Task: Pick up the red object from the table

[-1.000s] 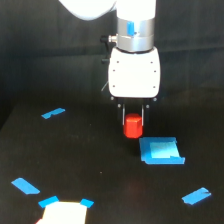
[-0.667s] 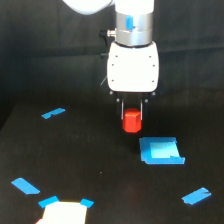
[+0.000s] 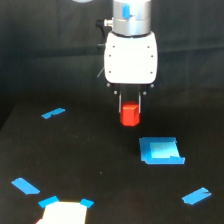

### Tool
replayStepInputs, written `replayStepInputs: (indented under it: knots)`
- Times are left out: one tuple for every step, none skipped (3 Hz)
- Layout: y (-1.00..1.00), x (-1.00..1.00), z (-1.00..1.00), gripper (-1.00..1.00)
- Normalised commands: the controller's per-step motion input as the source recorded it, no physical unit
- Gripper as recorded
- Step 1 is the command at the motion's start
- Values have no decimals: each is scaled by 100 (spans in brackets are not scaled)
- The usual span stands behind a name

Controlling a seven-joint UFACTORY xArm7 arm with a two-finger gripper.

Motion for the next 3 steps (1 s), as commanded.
replayStepInputs:
  knots:
    - [2,-26,100,-92]
    - [-24,-18,96,-100]
    - [-7,0,100,-100]
